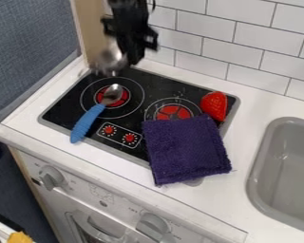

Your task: Take the silver pot and put it on the blue cloth

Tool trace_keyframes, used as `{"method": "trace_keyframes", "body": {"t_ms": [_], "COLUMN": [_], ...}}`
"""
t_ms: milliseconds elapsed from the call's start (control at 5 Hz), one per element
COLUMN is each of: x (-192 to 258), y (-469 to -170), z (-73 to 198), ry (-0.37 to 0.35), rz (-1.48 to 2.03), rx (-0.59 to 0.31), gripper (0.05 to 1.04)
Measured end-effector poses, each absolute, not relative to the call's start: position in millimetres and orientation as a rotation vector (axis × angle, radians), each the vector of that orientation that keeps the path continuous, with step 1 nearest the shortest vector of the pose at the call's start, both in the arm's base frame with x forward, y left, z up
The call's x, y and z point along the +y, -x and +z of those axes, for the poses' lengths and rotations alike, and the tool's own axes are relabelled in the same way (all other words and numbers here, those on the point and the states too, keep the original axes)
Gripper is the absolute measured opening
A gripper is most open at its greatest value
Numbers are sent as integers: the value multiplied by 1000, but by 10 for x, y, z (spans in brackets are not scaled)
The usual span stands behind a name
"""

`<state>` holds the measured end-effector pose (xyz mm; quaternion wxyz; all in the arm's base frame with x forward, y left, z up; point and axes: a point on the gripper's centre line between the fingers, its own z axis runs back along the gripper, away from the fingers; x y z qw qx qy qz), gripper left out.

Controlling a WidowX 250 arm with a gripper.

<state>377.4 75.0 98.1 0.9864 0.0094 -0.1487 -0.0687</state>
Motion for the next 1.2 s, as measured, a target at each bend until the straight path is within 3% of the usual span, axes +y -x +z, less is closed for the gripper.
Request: {"method": "trace_keyframes", "body": {"t_ms": [200,400,600,1200], "x": [437,4,-344,-614], "y": [-3513,-3095,-2754,-2716], "z": [1119,989,687,430], "ry": [-25,-40,-85,-123], "rz": [-220,-356,-475,-546], "rx": [-314,-266,-188,-161], "gripper": [71,71,71,71]}}
